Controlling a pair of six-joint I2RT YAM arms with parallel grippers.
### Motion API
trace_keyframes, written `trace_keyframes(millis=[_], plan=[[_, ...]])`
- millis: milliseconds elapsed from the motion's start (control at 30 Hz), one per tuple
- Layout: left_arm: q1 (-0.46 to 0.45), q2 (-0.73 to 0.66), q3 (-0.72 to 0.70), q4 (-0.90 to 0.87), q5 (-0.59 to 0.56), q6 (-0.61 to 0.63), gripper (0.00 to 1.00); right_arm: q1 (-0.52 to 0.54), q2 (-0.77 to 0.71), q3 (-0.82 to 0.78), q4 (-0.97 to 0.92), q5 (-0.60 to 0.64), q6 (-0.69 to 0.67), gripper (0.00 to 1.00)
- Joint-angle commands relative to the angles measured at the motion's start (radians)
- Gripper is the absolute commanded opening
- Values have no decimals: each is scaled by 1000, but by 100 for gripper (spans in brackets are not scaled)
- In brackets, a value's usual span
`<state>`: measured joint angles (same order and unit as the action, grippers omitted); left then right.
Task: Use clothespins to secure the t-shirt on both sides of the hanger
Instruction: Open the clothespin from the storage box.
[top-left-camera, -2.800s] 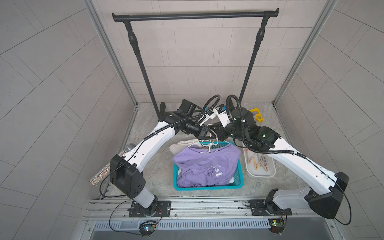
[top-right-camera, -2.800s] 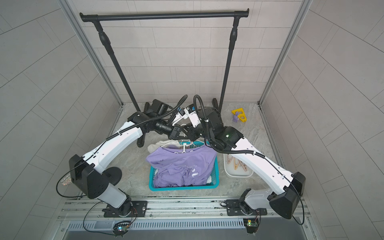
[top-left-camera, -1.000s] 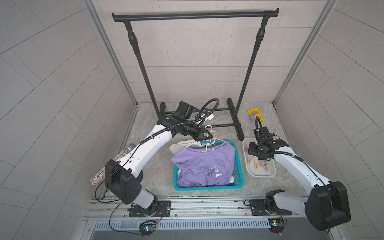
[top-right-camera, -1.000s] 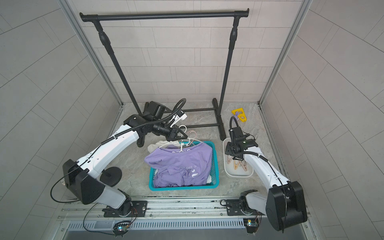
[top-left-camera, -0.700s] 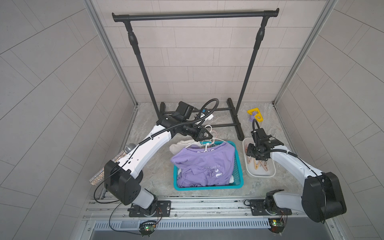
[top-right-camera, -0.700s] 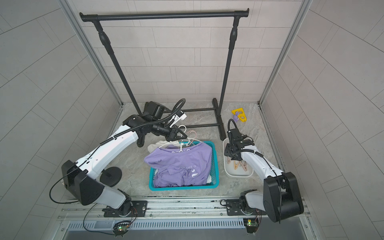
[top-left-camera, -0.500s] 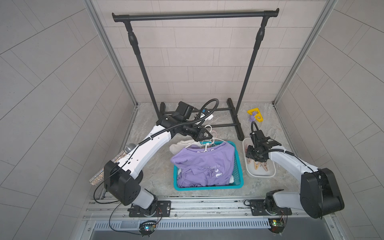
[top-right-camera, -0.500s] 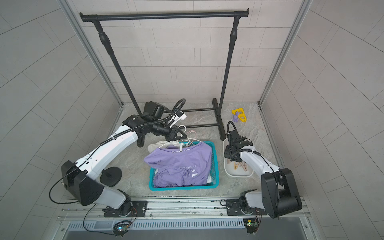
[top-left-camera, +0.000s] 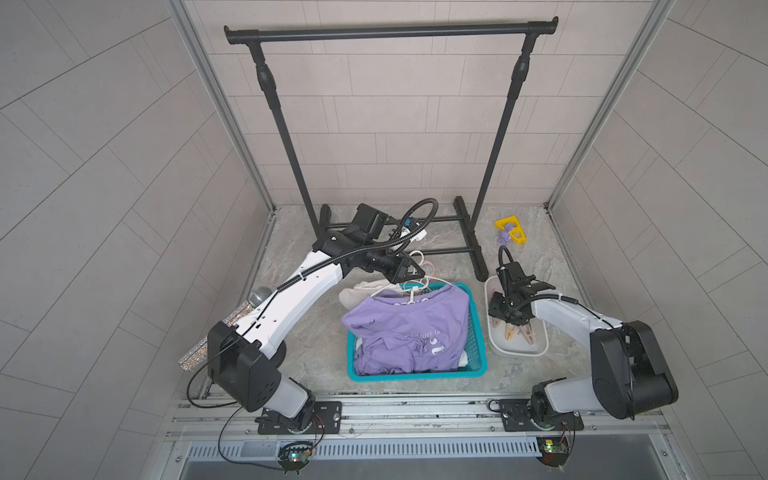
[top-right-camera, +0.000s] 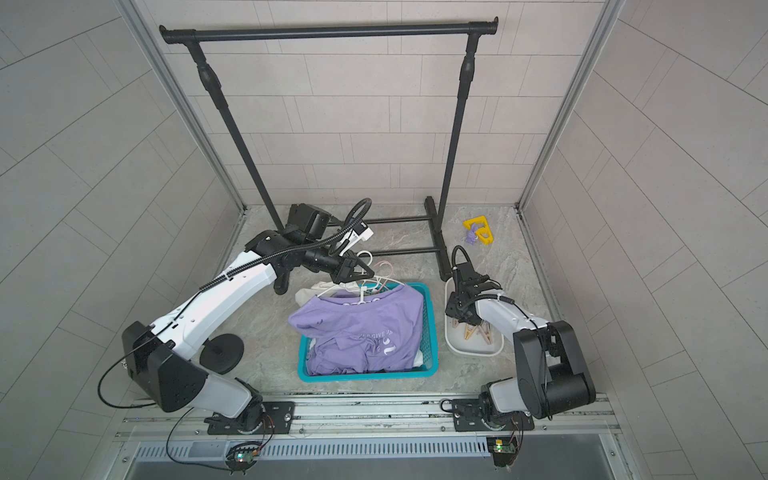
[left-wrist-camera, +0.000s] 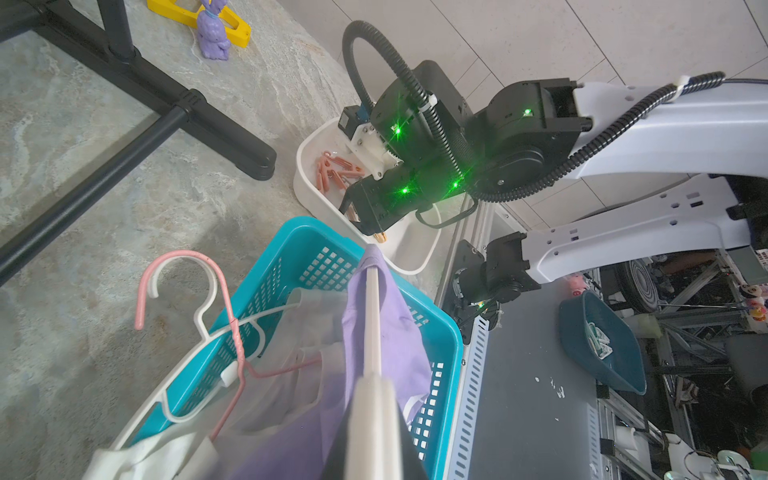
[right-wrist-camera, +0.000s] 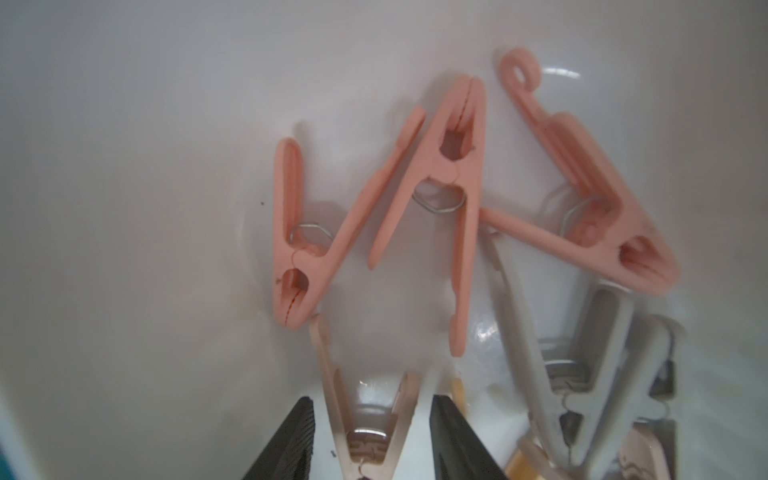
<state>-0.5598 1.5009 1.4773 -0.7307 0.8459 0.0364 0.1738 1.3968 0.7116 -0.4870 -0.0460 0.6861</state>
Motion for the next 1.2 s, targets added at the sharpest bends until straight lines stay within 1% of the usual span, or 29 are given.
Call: trace_keyframes(millis=[0, 400, 467, 567, 633, 767, 867, 1000, 1133, 1167], plan=[[-8, -39, -6, 22, 5, 2, 1, -1, -6, -17, 13, 3, 22, 47], [-11, -50, -7, 22, -7, 3, 1, -1, 18, -34, 23, 12, 21, 44], [-11, -50, -6, 22, -6, 3, 1, -1, 18, -35, 23, 17, 16, 42], [-13, -48, -6, 23, -6, 2, 1, -2, 22, -31, 14, 21, 4, 34], [-13, -47, -7, 22, -7, 2, 1, -2, 22, -28, 6, 22, -4, 33], [-14, -47, -6, 22, -8, 2, 1, -2, 20, -17, -9, 29, -25, 32], [-14, -48, -6, 23, -7, 2, 1, -3, 25, 10, -39, 44, -67, 32], [-14, -46, -8, 20, -7, 6, 1, -2, 57, 58, -78, 49, -132, 31], [-16, -39, -3, 12, -10, 11, 1, -1, 90, 75, -89, 40, -154, 31], [-16, -37, -2, 11, -10, 11, 1, -2, 95, 77, -92, 39, -158, 33]])
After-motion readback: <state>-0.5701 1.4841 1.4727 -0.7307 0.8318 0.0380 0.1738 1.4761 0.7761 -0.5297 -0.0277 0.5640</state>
